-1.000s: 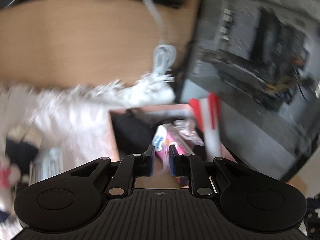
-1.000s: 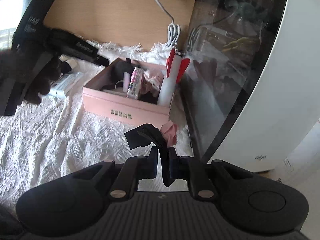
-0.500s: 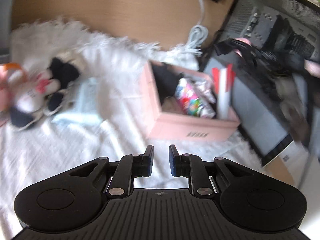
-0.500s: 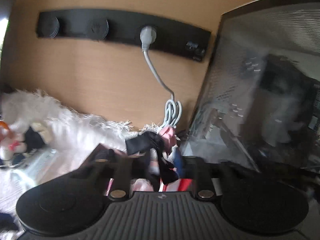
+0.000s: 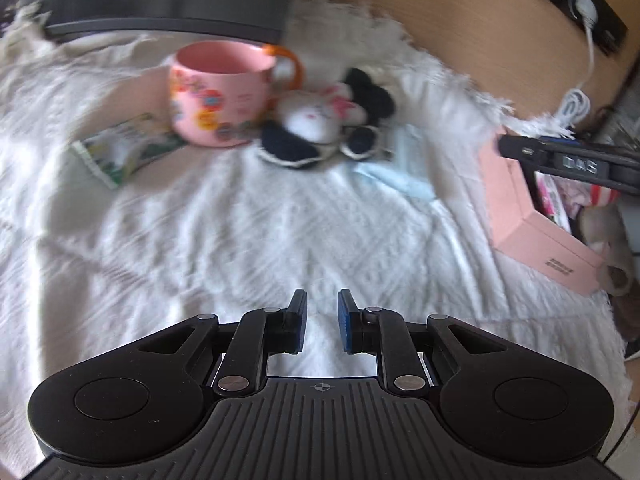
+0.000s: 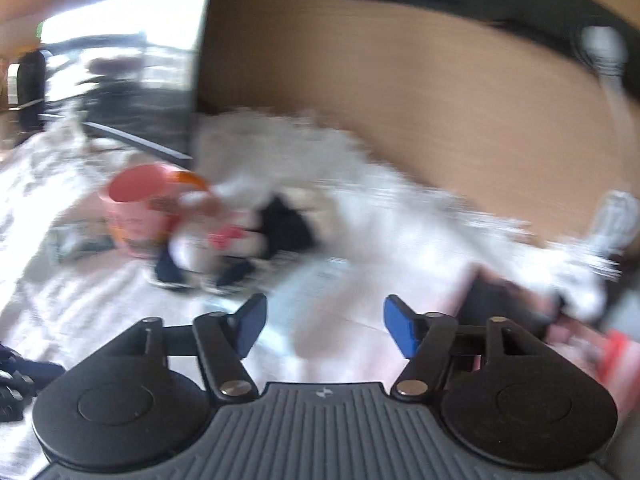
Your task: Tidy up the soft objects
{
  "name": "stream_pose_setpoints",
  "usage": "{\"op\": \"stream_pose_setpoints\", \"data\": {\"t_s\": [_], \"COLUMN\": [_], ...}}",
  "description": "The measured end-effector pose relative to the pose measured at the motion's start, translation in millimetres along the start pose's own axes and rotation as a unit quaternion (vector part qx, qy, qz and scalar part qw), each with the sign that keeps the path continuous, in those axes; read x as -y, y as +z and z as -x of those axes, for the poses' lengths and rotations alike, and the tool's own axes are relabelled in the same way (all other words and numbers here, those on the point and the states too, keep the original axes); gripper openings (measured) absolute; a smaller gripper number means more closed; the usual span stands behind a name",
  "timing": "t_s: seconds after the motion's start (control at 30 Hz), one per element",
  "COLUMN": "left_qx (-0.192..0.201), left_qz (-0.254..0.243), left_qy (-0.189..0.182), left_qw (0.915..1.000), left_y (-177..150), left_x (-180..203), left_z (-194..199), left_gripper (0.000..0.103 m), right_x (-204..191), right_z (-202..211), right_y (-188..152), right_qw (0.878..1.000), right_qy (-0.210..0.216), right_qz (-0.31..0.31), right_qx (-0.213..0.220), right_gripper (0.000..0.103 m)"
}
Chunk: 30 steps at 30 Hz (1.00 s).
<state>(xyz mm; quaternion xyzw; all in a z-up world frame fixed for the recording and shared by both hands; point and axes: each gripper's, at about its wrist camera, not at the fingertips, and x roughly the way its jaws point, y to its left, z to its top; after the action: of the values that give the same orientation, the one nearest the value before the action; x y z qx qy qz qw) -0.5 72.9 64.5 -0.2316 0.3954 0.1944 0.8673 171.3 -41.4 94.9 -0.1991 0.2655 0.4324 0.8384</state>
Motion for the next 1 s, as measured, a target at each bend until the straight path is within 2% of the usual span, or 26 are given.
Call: {"op": "stream_pose_setpoints", "data": {"t_s": [0.1,0.27,0.37,0.47,0.57,0.67,0.77,0.8,0.83,0.87,0.93,1.0], "left_qx": [-0.003,-0.005,0.002,0.000,-0.004,-0.027,-0.033,-0.033,-0.031,-0.026,-0.003,0.022], "left_qz": [0.011,-0.016,-0.029,-0.063,-0.123,-0.159,-0.185,-0.184,-0.180,-0.177,-0.169,-0.159], "left_qy": [0.011,0.018,0.004,-0.032,-0.094,-0.136,-0.168,-0.176,-0.186,-0.195,-0.201,-0.198], "left_qw": [0.9999,0.9997,0.9996,0.9975,0.9880,0.9776,0.9677,0.9664,0.9653,0.9643,0.9649,0.9669], "left_y": [-4.0,1.6,14.8,28.8,38.9,44.8,44.4,45.0,46.7,48.7,55.2,62.6], "left_x": [-12.4,-25.7,-33.9,-38.9,-43.4,-52.1,-63.1,-67.6,-72.3,-76.0,-82.3,-84.7], "left_z": [9.1,12.1,6.5,-8.4,-21.6,-31.0,-31.6,-31.0,-30.2,-28.3,-22.0,-15.3], "left_gripper": [0.018,0.018,0.018,0.018,0.018,0.018,0.018,0.018,0.018,0.018,0.018,0.018], "right_x": [-14.0,-27.2,-35.8,-42.6,-40.9,-33.5,-32.8,-33.2,-33.4,-33.0,-36.2,-43.2], "right_z": [-28.8,-56.8,-57.3,-67.3,-80.7,-106.7,-133.8,-140.8,-146.9,-150.0,-143.5,-130.1], "right_y": [9.5,9.0,12.5,21.3,35.2,50.0,55.6,55.0,53.1,51.2,48.6,45.1], "right_qw": [0.998,0.994,0.995,0.995,0.989,0.976,0.968,0.966,0.965,0.964,0.965,0.969], "right_qy": [0.039,0.031,0.027,0.001,-0.041,-0.037,-0.043,-0.052,-0.053,-0.044,-0.039,-0.010], "right_qz": [-0.032,-0.098,-0.091,-0.092,-0.139,-0.215,-0.246,-0.249,-0.252,-0.254,-0.250,-0.234], "right_qx": [-0.022,-0.044,-0.036,-0.022,-0.017,-0.022,-0.035,-0.041,-0.053,-0.064,-0.073,-0.079], "right_gripper": [0.071,0.071,0.071,0.071,0.072,0.072,0.071,0.066,0.054,0.048,0.043,0.038]}}
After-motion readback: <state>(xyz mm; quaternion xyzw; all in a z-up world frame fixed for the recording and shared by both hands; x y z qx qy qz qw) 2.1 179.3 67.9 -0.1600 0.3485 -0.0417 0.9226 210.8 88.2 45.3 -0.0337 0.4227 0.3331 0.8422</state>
